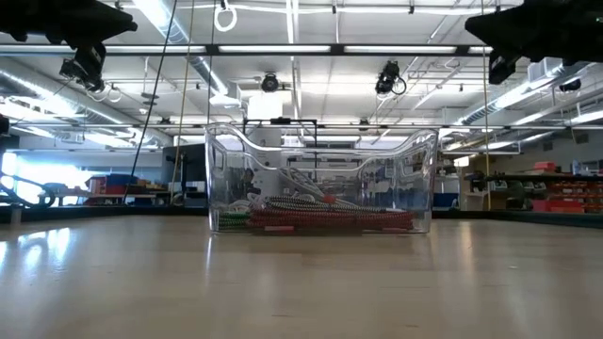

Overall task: Pick and place USB-C Cables
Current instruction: Return to Home Position

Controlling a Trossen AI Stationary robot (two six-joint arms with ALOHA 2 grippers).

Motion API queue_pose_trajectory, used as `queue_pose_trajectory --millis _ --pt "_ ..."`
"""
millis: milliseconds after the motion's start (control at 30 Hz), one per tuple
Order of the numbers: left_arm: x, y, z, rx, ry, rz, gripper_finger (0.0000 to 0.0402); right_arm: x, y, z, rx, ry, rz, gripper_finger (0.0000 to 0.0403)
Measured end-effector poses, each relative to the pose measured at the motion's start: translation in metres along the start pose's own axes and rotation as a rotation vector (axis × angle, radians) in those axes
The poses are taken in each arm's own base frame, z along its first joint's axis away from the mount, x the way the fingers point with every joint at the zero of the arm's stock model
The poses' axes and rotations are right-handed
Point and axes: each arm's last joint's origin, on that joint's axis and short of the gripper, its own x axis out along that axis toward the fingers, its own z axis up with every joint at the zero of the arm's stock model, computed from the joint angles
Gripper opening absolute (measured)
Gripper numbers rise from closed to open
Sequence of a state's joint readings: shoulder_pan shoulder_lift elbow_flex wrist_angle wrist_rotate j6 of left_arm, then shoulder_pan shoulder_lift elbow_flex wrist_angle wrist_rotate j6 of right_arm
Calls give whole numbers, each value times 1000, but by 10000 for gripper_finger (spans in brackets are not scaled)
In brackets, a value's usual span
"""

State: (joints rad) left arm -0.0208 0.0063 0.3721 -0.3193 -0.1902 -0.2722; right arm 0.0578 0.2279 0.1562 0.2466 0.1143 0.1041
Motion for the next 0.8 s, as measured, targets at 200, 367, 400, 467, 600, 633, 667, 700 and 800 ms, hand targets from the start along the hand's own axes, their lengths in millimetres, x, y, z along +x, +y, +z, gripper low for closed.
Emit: queue_pose_trajectory --millis 200,367,400,467,600,633,667,700,800 --pt "0 0 0 -3 0 0 39 0 0 -7 -44 77 4 11" --pt "0 0 0 -4 -1 0 39 -1 0 -18 -76 69 53 11" --pt "0 0 0 -4 -1 0 39 -1 0 -22 -93 36 68 12" --pt "0 0 0 -4 -1 0 39 -3 -1 -30 -121 -55 86 12" --pt "0 0 0 -5 -2 -1 39 -3 -2 -31 -136 -51 70 12" --pt "0 0 0 -5 -2 -1 39 -4 -2 -30 -147 -55 69 12" --pt "0 0 0 -5 -2 -1 39 -4 -1 -30 -162 -56 70 12" --pt "0 0 0 -5 -2 -1 39 -4 -1 -30 -177 -55 75 12" --pt "0 0 0 -5 -2 -1 39 -4 -1 -33 -192 -31 94 12"
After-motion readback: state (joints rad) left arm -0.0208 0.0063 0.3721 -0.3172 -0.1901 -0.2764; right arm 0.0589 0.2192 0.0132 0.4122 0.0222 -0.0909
